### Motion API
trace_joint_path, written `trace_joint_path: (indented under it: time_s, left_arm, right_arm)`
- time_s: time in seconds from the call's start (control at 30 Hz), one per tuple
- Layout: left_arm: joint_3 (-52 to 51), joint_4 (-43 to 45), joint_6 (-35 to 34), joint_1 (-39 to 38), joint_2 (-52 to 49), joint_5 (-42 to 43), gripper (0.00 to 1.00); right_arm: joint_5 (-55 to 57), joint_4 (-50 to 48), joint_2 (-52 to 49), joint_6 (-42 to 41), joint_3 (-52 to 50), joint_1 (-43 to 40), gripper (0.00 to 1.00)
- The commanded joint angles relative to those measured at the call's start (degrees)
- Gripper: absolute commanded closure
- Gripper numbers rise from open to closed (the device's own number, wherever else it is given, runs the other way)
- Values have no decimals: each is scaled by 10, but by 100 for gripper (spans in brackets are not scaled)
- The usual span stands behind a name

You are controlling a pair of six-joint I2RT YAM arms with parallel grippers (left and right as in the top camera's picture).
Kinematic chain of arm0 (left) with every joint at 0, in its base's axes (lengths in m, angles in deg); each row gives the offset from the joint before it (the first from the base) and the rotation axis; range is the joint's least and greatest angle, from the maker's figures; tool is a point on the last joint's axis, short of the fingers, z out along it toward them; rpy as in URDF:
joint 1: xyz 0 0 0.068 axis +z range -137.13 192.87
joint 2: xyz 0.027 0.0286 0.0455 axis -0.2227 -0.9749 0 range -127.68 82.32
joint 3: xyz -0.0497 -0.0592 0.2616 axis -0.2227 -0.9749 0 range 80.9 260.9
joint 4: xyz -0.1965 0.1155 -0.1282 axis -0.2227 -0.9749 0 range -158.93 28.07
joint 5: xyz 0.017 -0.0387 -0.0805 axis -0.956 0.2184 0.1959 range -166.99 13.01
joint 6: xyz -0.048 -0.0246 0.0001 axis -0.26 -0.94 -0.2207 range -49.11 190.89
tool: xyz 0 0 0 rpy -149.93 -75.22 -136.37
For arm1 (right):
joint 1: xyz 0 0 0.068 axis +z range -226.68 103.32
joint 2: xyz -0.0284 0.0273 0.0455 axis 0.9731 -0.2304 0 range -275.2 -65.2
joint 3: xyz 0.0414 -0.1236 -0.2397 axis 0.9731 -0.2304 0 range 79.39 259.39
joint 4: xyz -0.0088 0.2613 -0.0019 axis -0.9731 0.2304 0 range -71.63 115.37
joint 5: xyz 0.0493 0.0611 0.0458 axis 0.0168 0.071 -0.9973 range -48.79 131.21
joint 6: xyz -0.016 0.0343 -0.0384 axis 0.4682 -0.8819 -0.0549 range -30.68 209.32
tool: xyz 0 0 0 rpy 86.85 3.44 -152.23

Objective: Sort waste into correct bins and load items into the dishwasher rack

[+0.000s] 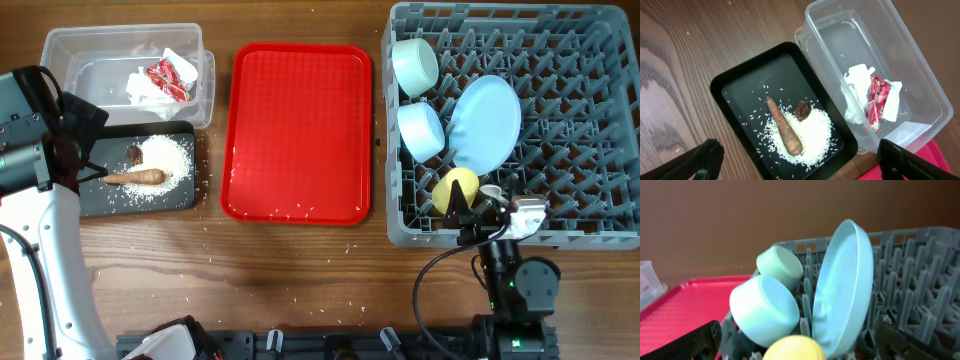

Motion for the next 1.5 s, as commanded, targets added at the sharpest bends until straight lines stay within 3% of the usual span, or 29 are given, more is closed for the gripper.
trace_joint_path:
  time_s: [0.0,0.57,0.77,0.83,0.93,1.03,1.13,1.27,1.37,1.47]
  left_arm:
    - [6,2,9,4,3,1,0]
    - [-7,2,9,5,2,1,0]
    - [-78,-47,9,-48,82,-38,0]
    - [-149,49,26,-98,150,-35,0]
    - [-324,320,148,-157,276,31,0]
    - [-506,492,162,-177,424,62,0]
    - [-625,554,161,-177,549,70,0]
    - [-705,560,189,-177,675,84,0]
    - [-725,560,234,-177,708,115,0]
    - [-748,560,236,-177,741,120,0]
  right_arm:
    - [9,8,50,10,-4,3,0]
    - [9,16,49,10,-4,3,0]
    - [9,16,49,10,-4,3,0]
    - [9,16,49,10,-4,3,0]
    - [9,16,49,10,-4,3,0]
    - [9,16,49,10,-4,3,0]
    - [10,16,49,10,-4,3,0]
    - [9,16,49,10,-4,3,0]
    - [9,16,49,10,-4,3,0]
    - [9,16,49,10,-4,3,0]
